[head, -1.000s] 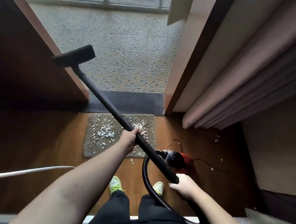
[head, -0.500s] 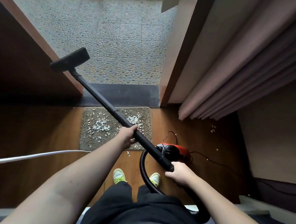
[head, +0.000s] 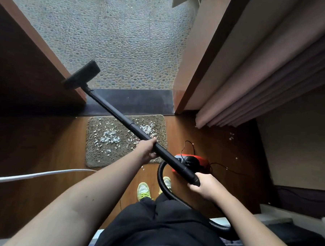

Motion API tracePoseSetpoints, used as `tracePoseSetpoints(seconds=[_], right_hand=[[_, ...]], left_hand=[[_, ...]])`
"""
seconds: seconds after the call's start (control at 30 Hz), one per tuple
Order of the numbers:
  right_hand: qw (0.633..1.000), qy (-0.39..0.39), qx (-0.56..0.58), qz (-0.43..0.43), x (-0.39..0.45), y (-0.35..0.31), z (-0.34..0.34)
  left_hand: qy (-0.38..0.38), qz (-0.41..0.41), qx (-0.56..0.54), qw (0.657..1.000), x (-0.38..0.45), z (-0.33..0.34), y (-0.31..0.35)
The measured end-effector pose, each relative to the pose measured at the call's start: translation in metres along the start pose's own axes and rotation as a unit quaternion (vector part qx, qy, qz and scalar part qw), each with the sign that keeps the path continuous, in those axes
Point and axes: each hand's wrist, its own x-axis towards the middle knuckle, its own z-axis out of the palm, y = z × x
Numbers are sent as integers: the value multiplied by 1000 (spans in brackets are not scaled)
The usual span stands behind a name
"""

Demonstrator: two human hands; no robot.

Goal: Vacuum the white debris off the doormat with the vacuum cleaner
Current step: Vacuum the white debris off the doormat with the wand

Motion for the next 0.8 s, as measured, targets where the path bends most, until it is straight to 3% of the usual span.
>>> tracePoseSetpoints(seconds=[0.3, 0.8], right_hand=[[999, 6, -24, 20, -18, -17, -3], [999, 29, 23, 31, -24, -25, -8]], left_hand=[[-20, -19, -43, 999, -2, -12, -7], [-53, -14, -23, 998, 5, -5, 8]])
